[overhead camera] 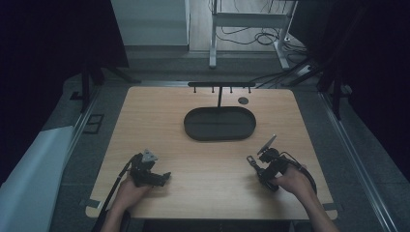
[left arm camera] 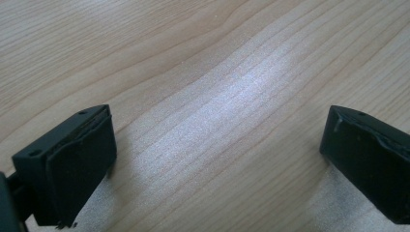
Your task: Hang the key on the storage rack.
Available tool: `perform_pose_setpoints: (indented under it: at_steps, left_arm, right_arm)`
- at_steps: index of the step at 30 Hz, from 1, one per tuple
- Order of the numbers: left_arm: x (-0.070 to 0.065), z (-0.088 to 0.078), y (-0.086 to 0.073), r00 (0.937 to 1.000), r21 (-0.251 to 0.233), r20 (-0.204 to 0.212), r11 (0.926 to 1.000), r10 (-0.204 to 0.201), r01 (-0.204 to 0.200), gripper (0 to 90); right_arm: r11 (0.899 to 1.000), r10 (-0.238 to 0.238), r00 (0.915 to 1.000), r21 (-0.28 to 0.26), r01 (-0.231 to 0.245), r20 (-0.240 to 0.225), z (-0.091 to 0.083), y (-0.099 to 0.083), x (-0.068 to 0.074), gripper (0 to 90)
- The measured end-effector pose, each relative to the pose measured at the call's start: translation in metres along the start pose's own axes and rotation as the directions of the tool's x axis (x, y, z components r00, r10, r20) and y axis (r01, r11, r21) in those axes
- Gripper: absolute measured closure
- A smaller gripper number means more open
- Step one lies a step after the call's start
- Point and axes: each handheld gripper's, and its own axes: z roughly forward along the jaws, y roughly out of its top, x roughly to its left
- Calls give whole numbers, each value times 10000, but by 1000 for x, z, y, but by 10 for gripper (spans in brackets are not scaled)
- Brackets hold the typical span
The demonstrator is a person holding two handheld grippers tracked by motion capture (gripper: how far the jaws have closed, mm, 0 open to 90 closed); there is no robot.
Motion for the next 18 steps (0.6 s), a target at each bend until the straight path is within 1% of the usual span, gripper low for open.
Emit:
perform_pose_setpoints:
  at_steps: [4,9,11,15,18]
  left_arm:
    - [0,0,0,10000,0,-1,10000,3,-3,0]
    - [0,0,0,10000,2,-3,10000,4,-4,0]
    - [0,0,0,10000,1,0,10000,4,-4,0]
    - [0,0,0,10000,2,5,10000,0,0,0]
    - [0,0,0,10000,-1,0,10000,1,-1,0]
  right_arm:
    - [9998,-135,9999,134,134,72,1,3,1,393]
    - [9989,-275,9994,373,267,205,1,8,3,460]
    - [9979,-419,9984,520,399,371,1,10,4,482]
    - [9968,-420,9985,692,396,342,1,12,4,487]
    - [9975,-365,9991,614,352,217,-1,12,3,488]
